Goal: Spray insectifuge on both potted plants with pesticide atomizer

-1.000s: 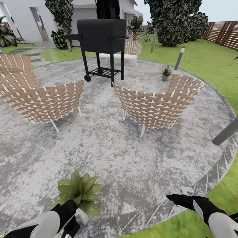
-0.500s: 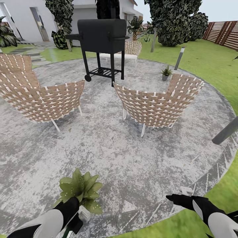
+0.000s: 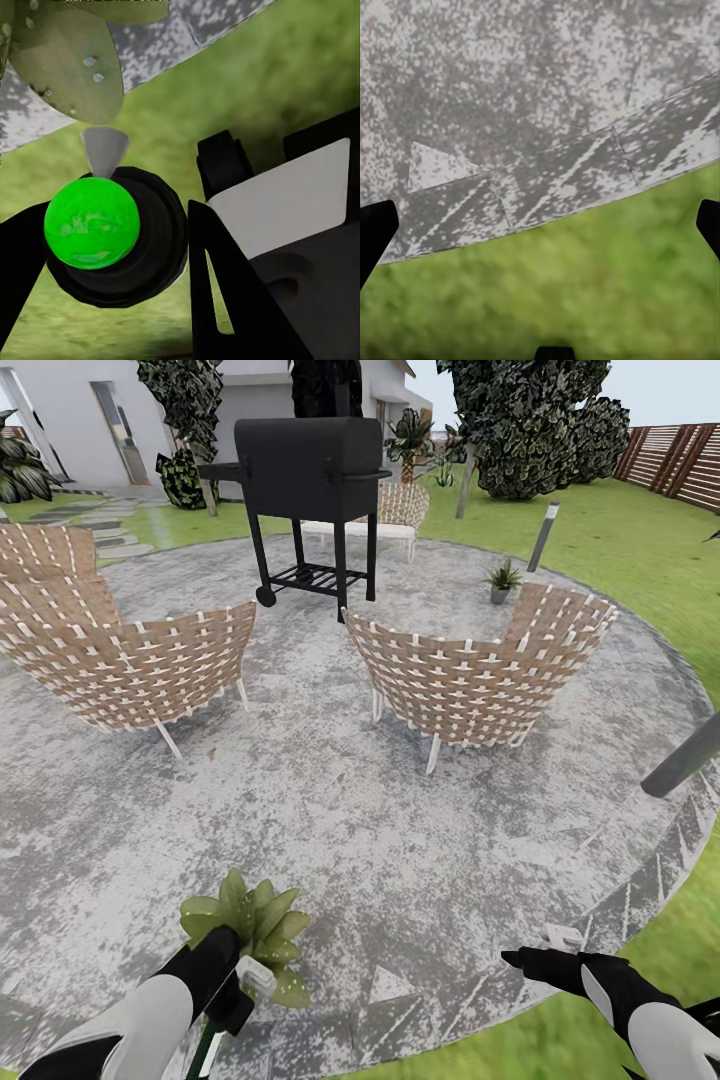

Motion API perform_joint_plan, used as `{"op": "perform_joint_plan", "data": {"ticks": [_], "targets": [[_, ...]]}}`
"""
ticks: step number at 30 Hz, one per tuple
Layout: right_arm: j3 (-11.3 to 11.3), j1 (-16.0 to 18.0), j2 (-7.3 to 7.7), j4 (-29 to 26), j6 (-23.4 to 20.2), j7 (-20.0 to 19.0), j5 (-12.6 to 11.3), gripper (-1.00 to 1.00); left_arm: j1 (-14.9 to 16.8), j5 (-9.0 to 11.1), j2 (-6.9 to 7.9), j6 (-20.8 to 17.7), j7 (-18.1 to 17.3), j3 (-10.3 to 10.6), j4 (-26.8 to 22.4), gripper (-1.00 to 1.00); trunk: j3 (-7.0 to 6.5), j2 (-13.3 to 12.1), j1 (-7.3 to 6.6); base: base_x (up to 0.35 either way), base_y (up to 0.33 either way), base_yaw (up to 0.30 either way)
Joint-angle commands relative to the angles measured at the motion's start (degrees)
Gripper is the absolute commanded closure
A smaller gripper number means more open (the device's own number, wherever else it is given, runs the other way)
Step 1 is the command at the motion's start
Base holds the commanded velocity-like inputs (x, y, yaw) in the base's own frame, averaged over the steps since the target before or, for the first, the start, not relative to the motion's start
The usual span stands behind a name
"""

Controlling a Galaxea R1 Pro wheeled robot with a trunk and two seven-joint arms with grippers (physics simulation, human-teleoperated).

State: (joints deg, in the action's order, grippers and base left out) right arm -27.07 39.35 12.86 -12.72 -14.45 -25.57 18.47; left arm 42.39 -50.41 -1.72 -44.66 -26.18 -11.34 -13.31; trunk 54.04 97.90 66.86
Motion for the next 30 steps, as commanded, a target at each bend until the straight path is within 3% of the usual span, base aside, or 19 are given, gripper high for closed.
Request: {"op": "perform_joint_plan", "data": {"ticks": [1,6,12,30], "targets": [[-0.47,0.02,-0.03,-0.11,-0.32,-0.35,0.51,-1.0,0.05,-0.64,-0.04,-0.23,-0.44,-0.35,-0.15,1.0,0.04,0.02,-0.01,0.0,0.0,0.0],[-0.45,0.02,-0.03,-0.11,-0.32,-0.33,0.51,-1.0,0.18,-0.57,-0.11,-0.39,-0.83,-0.35,-2.05,1.0,0.04,0.02,-0.01,0.0,0.0,0.0],[-0.44,0.02,-0.03,-0.11,-0.32,-0.31,0.51,-1.0,0.2,-0.65,-0.12,-2.14,-5.35,-0.35,-4.8,1.0,0.04,0.02,-0.01,0.0,0.0,0.0],[-0.44,0.02,-0.1,-0.12,-0.32,-0.35,0.55,-1.0,1.66,-0.65,-0.27,-2.37,-5.9,-0.26,-6.82,1.0,0.04,0.02,-0.01,0.0,0.0,0.0]]}}
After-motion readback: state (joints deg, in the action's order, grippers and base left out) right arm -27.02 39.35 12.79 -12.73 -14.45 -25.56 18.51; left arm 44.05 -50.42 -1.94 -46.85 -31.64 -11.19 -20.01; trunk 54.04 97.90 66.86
